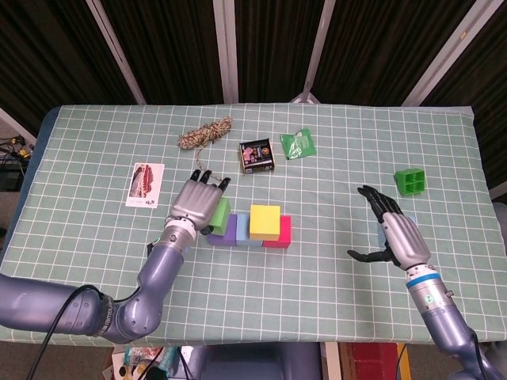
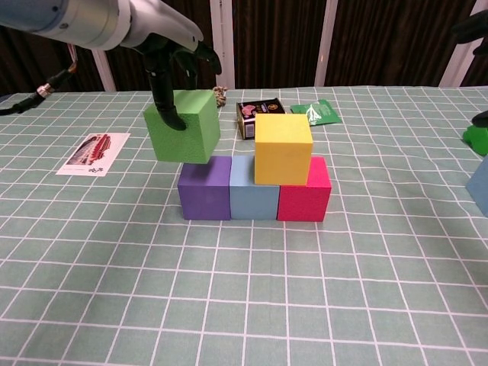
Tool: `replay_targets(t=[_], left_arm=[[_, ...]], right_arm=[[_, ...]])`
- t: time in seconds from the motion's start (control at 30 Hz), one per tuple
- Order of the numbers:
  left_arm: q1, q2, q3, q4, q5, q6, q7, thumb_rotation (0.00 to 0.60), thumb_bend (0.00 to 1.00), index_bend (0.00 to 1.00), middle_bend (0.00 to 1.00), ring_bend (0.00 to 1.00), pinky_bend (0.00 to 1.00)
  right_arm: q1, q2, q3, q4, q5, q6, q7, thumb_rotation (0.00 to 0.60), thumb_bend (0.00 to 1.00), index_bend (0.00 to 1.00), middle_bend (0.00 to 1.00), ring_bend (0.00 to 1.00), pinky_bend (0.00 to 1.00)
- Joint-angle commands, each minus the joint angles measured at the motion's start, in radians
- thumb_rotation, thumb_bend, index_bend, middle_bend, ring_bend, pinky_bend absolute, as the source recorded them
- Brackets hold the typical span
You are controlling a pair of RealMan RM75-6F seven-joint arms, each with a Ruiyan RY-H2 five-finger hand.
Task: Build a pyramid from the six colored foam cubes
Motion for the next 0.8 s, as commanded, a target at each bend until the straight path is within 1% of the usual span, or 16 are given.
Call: replay_targets(t=[0.03,0.3,0.53,0.8], left_arm=[[-0.049,-0.033,-0.016,0.019,-0.059,0.04,0.037,0.6,0.41,0.06,0.35,0.01,0.04],[-0.094,-0.073,-0.021,0.048,-0.109,0.08,0.069,0.6,0.41,0.06,0.35,0.01,0.04],[-0.115,-0.107,-0.021,0.075,-0.126,0.103,0.085,0.6,0.41,0.06,0.35,0.01,0.04],[-0.116,-0.13,-0.02,0.092,-0.124,0.117,0.084,0.6,0.41,0.06,0.35,0.01,0.04]], right_arm=[[-0.004,0.008,0.004,-0.003,-0.008,-0.004,0.016,0.6,0.13,0.0,0.0,0.0,0.0],[-0.011,0.023,0.013,-0.012,-0.021,-0.011,0.054,0.6,0.13,0.0,0.0,0.0,0.0],[-0.013,0.032,0.017,-0.012,-0.025,-0.019,0.075,0.6,0.13,0.0,0.0,0.0,0.0],[-0.015,0.036,0.019,-0.013,-0.028,-0.025,0.085,0.6,0.13,0.0,0.0,0.0,0.0]])
